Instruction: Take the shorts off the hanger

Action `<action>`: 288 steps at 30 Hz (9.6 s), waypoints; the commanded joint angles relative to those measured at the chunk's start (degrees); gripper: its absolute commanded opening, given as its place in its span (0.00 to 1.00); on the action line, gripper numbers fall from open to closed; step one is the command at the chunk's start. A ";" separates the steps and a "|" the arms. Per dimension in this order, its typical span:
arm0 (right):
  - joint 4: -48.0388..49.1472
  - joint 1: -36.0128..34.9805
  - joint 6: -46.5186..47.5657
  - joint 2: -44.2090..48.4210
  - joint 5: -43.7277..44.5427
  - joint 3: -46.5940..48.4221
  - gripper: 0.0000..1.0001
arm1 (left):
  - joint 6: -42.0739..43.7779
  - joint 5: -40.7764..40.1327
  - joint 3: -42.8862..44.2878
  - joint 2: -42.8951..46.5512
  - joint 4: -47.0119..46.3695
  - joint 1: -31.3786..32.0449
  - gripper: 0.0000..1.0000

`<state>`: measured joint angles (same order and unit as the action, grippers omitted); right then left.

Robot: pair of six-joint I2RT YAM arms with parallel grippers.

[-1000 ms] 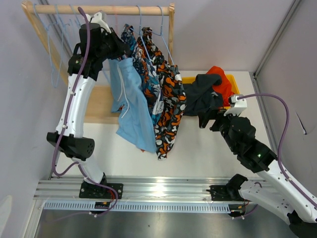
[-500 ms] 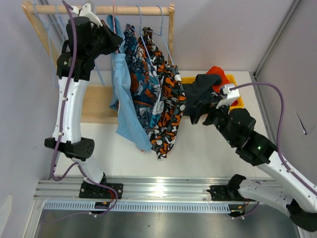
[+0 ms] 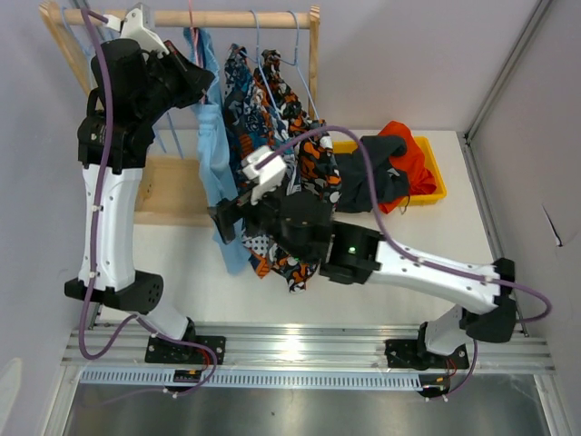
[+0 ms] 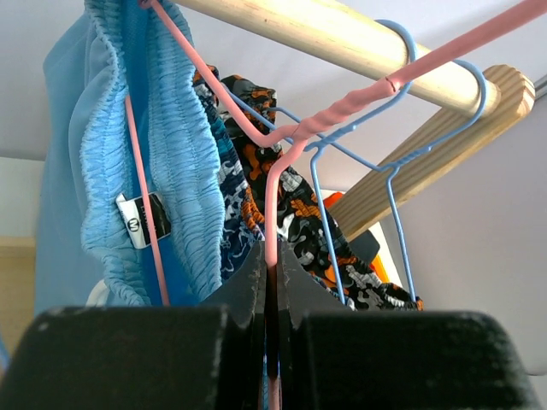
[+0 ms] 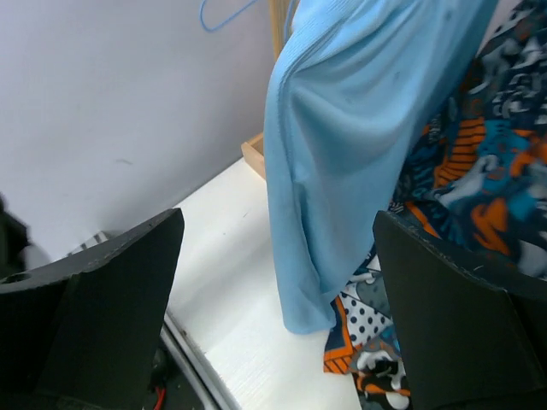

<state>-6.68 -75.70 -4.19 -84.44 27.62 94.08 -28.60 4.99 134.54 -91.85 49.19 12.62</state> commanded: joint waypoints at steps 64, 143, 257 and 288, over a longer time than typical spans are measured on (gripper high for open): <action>1.12 7.87 -9.69 -19.29 0.68 3.73 0.00 | 3.29 1.51 -27.42 30.08 10.31 -5.59 0.00; 25.20 57.86 4.20 -12.59 -3.27 9.90 0.00 | 1.36 19.52 -37.78 23.04 -14.12 -12.27 0.99; 11.70 -9.98 -18.13 13.06 7.18 -36.15 0.00 | -6.38 5.99 7.23 -2.62 -11.04 -0.93 0.00; 19.34 17.69 -5.74 -13.28 -10.03 -9.63 0.00 | -27.29 19.88 -34.16 28.39 -20.27 0.12 0.00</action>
<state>9.65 -59.16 -11.31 -95.70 21.26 79.50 -50.04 22.41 102.87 -70.04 37.23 12.53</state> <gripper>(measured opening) 0.011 0.037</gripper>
